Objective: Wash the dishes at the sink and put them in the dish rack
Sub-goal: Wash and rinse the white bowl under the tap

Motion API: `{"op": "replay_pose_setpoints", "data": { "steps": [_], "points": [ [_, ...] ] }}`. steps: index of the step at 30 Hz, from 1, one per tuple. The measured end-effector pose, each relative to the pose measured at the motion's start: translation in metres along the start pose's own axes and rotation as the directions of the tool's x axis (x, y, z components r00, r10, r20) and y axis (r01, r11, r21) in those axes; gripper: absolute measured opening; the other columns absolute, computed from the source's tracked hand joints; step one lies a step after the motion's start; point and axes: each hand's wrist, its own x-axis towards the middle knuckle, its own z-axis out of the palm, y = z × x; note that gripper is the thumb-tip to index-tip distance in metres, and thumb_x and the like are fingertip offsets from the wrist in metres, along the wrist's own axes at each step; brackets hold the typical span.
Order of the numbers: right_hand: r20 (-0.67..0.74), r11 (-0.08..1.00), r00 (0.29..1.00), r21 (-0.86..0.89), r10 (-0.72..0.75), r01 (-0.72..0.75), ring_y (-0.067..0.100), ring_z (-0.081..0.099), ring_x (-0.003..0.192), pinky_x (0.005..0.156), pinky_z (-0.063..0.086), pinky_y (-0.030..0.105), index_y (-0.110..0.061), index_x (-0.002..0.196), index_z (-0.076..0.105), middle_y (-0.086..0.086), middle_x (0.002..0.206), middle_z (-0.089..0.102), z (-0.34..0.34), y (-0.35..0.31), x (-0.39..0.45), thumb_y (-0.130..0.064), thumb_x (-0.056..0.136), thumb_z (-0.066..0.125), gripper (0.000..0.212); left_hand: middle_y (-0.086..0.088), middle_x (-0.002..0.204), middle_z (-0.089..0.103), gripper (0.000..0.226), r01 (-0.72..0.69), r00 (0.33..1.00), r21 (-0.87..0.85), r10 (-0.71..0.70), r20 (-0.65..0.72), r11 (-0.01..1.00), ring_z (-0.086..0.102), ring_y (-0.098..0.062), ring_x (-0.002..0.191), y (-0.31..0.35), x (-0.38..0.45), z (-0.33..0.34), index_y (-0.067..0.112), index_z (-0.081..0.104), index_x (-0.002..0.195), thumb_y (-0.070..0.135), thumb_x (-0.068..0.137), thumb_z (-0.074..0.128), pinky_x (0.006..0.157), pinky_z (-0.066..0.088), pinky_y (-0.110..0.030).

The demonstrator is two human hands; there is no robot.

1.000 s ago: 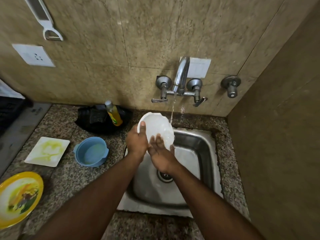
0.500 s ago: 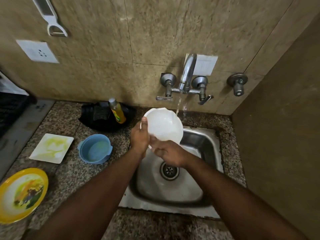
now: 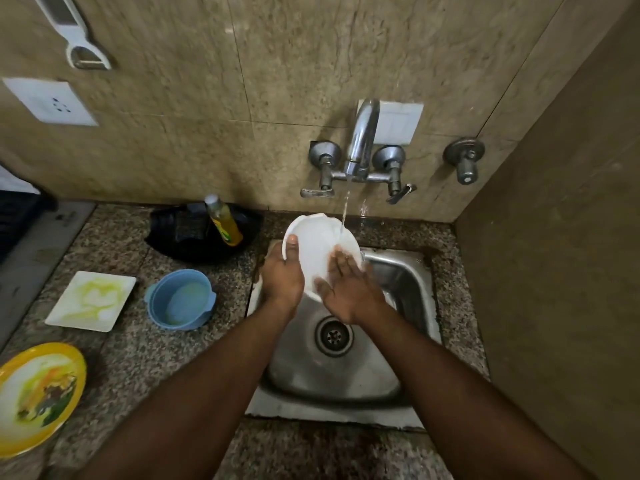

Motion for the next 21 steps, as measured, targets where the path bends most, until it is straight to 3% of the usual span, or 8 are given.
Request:
{"op": "replay_pose_setpoints", "data": {
  "steps": [4,7,10,12,15,17,18,21],
  "points": [
    [-0.095,0.996,0.992,0.044,0.081,-0.077,0.017,-0.016,0.157,0.125,-0.005,0.056,-0.018,0.163,-0.007,-0.001,0.171,-0.017,0.009,-0.007,-0.001,-0.070,0.097,-0.002,0.085,-0.008,0.100,0.074,0.067,-0.071,0.993,0.020,0.072,-0.095,0.997,0.069,-0.029,0.092,0.001,-0.001,0.003,0.014,0.070,0.110,0.070,0.098,0.035,0.082,0.058,-0.041],
    [-0.110,0.968,0.988,0.240,0.109,-0.080,0.020,-0.008,0.159,0.128,0.001,0.048,-0.013,0.164,0.011,0.005,0.173,-0.001,0.020,-0.022,-0.020,-0.065,0.102,0.002,0.081,-0.013,0.099,0.075,0.058,-0.128,0.972,0.080,0.141,-0.190,0.989,0.069,-0.034,0.093,0.008,-0.003,0.003,0.010,0.073,0.108,0.059,0.103,0.042,0.079,0.056,-0.041],
    [-0.123,0.867,0.991,0.499,0.048,0.020,0.024,0.033,0.151,0.120,0.027,0.035,-0.019,0.148,0.054,0.007,0.161,0.041,0.019,-0.014,-0.035,-0.053,0.108,0.028,0.058,-0.017,0.099,0.075,0.049,-0.118,0.963,0.076,0.133,-0.235,0.990,0.068,-0.037,0.094,0.006,0.000,-0.003,0.006,0.073,0.108,0.048,0.106,0.048,0.075,0.049,-0.036],
    [-0.212,0.792,0.975,0.606,0.073,0.073,0.023,0.064,0.122,0.102,0.046,0.028,-0.017,0.119,0.076,0.007,0.129,0.071,0.017,0.000,-0.036,-0.043,0.104,0.049,0.041,-0.017,0.097,0.074,0.046,-0.093,0.968,0.066,0.105,-0.230,0.994,0.068,-0.036,0.092,0.000,0.004,-0.006,0.005,0.074,0.105,0.044,0.107,0.050,0.073,0.043,-0.032],
    [-0.383,0.707,0.865,0.705,0.323,0.048,0.004,0.066,0.064,0.066,0.050,0.023,-0.014,0.085,0.080,-0.005,0.075,0.073,0.004,0.018,-0.030,-0.028,0.094,0.068,0.021,-0.008,0.094,0.074,0.044,-0.078,0.989,-0.008,0.077,-0.123,0.997,0.070,-0.030,0.091,-0.005,0.007,-0.009,0.013,0.074,0.105,0.050,0.105,0.051,0.078,0.053,-0.036],
    [-0.368,0.587,0.781,0.809,0.505,0.001,-0.001,0.062,0.063,0.066,0.051,0.021,-0.017,0.087,0.078,-0.007,0.074,0.071,-0.009,0.029,-0.021,-0.020,0.086,0.077,0.003,0.000,0.096,0.077,0.042,-0.040,0.999,-0.126,0.041,0.001,0.991,0.073,-0.023,0.091,-0.010,0.012,-0.009,0.024,0.075,0.106,0.059,0.099,0.052,0.083,0.061,-0.045],
    [-0.319,0.506,0.770,0.863,0.552,-0.005,0.005,0.066,0.069,0.069,0.056,0.024,-0.017,0.092,0.077,-0.005,0.080,0.073,-0.013,0.033,-0.014,-0.021,0.083,0.081,0.011,0.001,0.098,0.078,0.040,0.006,0.998,-0.195,0.007,0.068,0.981,0.074,-0.022,0.093,-0.009,0.012,-0.009,0.029,0.075,0.108,0.061,0.097,0.055,0.084,0.062,-0.049],
    [-0.127,0.337,0.846,0.939,0.518,-0.066,0.021,0.072,0.086,0.064,0.065,0.046,-0.023,0.108,0.071,-0.001,0.103,0.075,-0.022,0.042,0.004,-0.026,0.081,0.082,0.030,-0.006,0.113,0.077,0.031,0.190,0.966,-0.408,-0.095,0.241,0.893,0.073,-0.032,0.106,-0.008,0.012,-0.007,0.024,0.072,0.122,0.044,0.099,0.064,0.089,0.061,-0.057]
  ]
}}
